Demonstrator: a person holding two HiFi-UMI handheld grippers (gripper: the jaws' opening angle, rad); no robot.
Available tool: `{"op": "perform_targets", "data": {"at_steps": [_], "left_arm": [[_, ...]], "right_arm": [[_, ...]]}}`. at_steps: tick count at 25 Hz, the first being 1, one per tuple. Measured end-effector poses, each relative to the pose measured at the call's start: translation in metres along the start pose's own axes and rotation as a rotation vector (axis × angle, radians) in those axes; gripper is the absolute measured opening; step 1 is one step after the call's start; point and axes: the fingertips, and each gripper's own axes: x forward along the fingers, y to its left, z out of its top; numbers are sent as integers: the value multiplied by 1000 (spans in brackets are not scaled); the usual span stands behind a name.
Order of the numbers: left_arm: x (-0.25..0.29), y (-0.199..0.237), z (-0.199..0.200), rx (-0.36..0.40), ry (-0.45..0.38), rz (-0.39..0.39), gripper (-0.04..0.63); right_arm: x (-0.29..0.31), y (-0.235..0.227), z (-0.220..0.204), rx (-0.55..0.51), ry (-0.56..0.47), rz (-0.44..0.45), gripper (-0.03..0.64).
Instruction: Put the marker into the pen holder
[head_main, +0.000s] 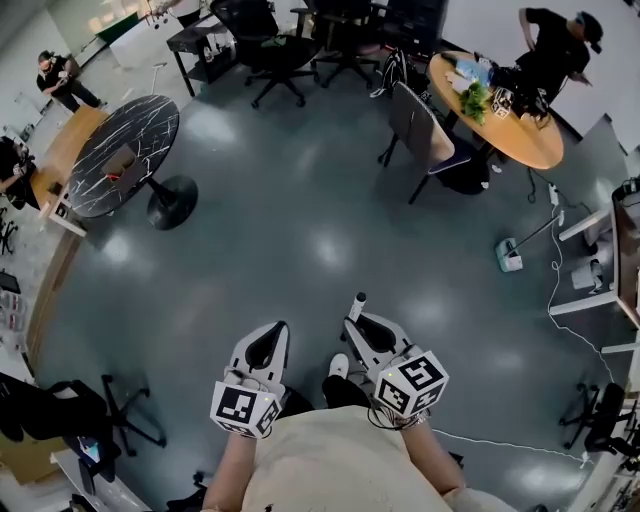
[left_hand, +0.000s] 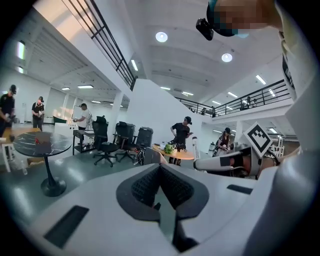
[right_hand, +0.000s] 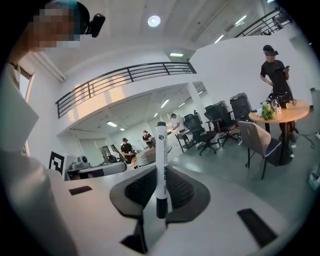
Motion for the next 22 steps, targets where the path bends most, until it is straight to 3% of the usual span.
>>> {"op": "perform_targets", "data": {"at_steps": [4,10,22], "left_arm": [[16,3,4,-21,-4,57,8],[17,44,0,-48,-3,137,8],[8,205,31,-87,-72,195,8]], "right_arm": [[8,-19,10,-9,15,43,72],[51,-11,15,-24,45,106,72],[195,53,27,-80,138,153,72]]}}
